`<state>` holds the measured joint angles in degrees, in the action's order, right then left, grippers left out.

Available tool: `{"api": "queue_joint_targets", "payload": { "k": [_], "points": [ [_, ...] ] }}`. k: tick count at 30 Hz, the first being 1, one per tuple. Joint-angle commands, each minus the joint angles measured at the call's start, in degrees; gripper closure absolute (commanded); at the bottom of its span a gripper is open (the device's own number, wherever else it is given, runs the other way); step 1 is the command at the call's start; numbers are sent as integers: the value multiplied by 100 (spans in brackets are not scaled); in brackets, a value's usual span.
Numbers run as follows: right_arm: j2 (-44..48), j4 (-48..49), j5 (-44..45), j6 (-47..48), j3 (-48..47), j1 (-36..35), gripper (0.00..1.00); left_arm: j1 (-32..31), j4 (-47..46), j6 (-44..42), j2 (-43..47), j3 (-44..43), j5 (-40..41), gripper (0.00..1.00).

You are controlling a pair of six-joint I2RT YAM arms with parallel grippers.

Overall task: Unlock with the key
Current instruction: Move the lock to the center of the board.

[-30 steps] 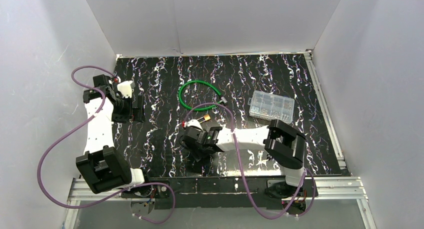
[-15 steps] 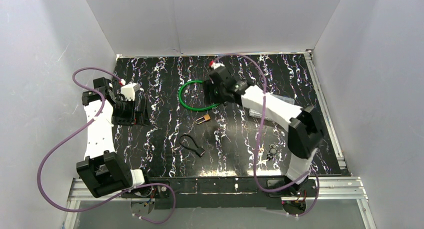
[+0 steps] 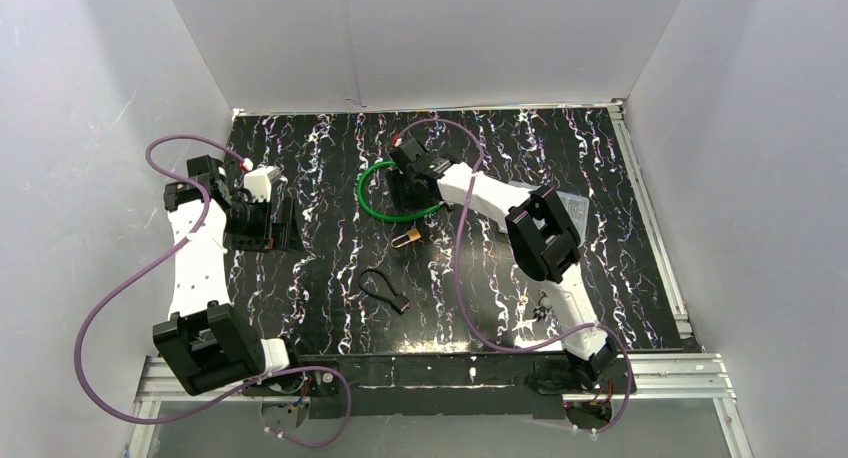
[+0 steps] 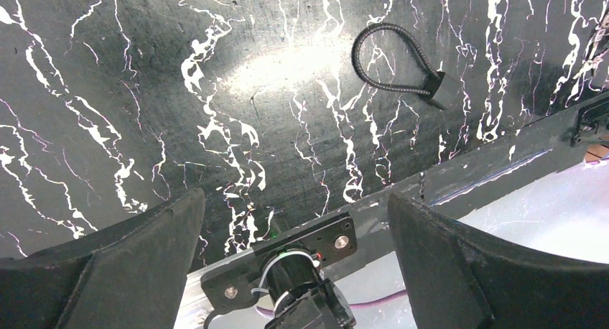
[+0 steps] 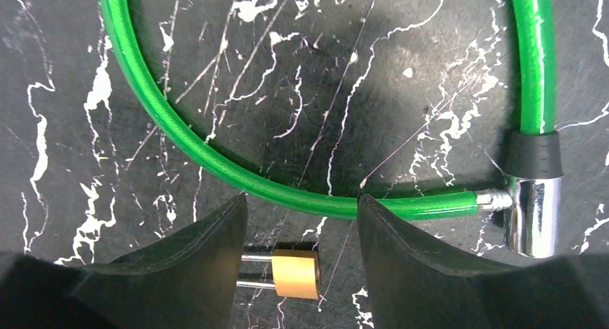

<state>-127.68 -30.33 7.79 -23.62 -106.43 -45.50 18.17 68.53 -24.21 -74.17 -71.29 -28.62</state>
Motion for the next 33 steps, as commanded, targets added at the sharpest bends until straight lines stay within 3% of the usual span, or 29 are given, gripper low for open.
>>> {"api": "queue_joint_targets", "payload": {
  "k": [1, 17, 33],
  "points": [
    [-29, -67, -88, -40, -179, 6, 36, 19, 216, 26, 168, -196, -230, 0],
    [425, 120, -66, -366, 1099, 3, 37, 17, 251, 17, 407, -200, -341, 0],
    [1514, 696, 32, -747, 3046, -200, 37, -55, 278, -1, 390, -190, -603, 1]
  ]
}}
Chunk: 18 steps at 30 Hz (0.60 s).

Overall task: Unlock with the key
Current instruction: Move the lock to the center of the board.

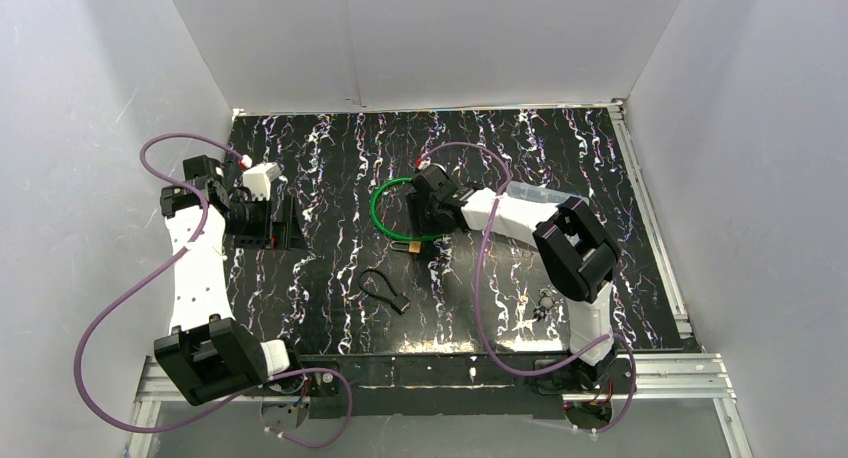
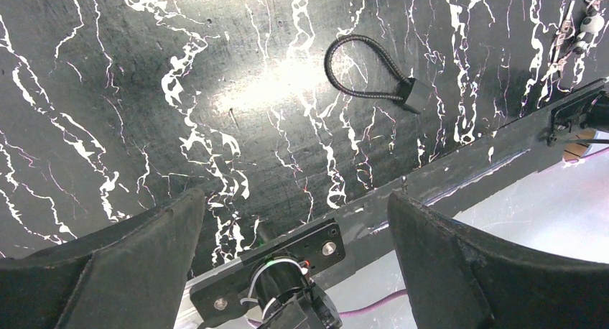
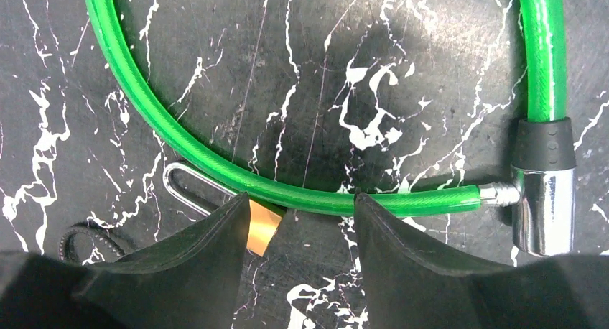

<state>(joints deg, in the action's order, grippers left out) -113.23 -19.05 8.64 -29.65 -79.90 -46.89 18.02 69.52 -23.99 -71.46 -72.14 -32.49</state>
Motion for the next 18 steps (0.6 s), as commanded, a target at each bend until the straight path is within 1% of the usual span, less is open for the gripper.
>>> {"api": "queue_joint_targets", "payload": {
  "k": [1, 7, 8, 10, 13, 15, 18],
  "points": [
    [116, -437, -49, -147, 435, -83, 37, -42, 169, -31, 134, -77, -214, 1],
    [445, -639, 142, -171, 460, -294, 37, -81, 112, -77, 200, 76, -164, 1],
    [529, -693, 185, -164, 413, -317, 36, -182, 29, -57, 226, 120, 55, 0],
    [730, -907, 290, -159, 288, -320, 34, -382, -48, -22, 268, 197, 245, 0],
    [1222, -1167, 410, -161, 223, -321, 33, -543, -117, 15, 292, 282, 243, 0],
    [1597, -1317, 446, -276, 392, -320, 32, -674, -165, 58, 287, 329, 290, 1],
    [2121, -1491, 500, -492, 923, -320, 32, -951, -280, 145, 325, 458, 464, 0]
  ]
}}
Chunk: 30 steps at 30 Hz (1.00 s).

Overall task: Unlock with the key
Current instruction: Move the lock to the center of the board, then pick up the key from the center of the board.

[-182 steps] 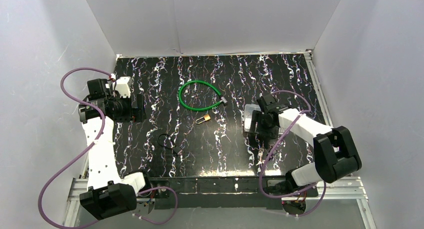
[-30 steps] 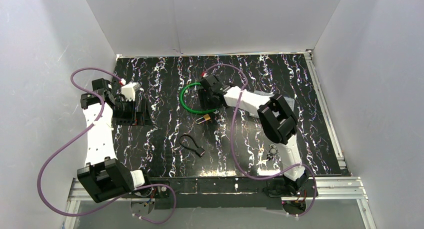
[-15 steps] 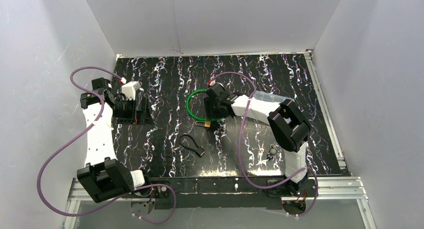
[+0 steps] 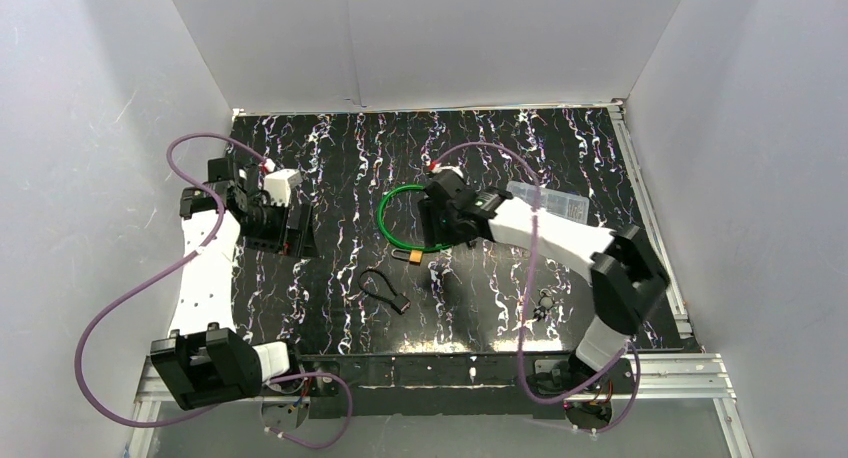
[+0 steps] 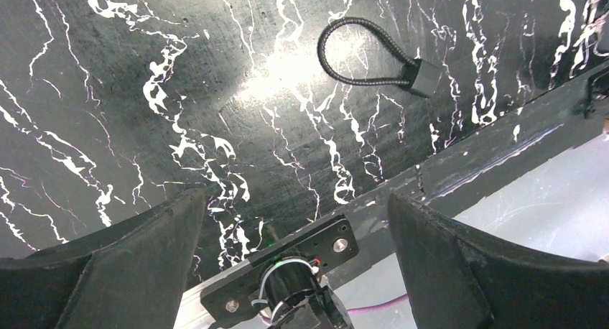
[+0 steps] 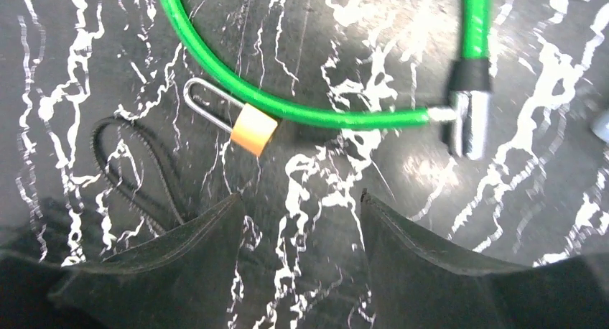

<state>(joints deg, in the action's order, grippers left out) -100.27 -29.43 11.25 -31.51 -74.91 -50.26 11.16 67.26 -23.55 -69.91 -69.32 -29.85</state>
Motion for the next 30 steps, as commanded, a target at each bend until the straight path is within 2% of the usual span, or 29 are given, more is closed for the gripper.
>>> {"api": "queue_joint_targets", "payload": {
  "k": [1, 9, 13, 15, 17, 20, 21, 30],
  "points": [
    [974, -538, 275, -387, 627, 16, 32, -359, -83, 122, 190, 189, 262, 0],
    [2563, -1155, 691, -1666, 2677, 30, 34, -1025, -70, 317, 231, 72, 486, 1],
    [3331, -1534, 738, -2287, 3429, 168, 35, -1623, -29, 463, 225, -42, 735, 1],
    [3920, -2028, 991, -2705, 3655, 263, 35, -1835, -22, 540, 174, -79, 769, 0],
    [4371, -2397, 1243, -2838, 3694, 673, 35, -1945, -20, 578, 153, -58, 768, 0],
    [4169, -2330, 1110, -2547, 3721, 1822, 35, -1995, 57, 457, 215, -10, 875, 1],
    [3947, -2310, 1107, -2575, 3683, 2004, 35, -1995, 94, 433, 223, -50, 881, 0],
    [3068, -1779, 903, -2676, 3744, 2141, 37, -2003, 146, 370, 301, -169, 961, 1]
  ]
}}
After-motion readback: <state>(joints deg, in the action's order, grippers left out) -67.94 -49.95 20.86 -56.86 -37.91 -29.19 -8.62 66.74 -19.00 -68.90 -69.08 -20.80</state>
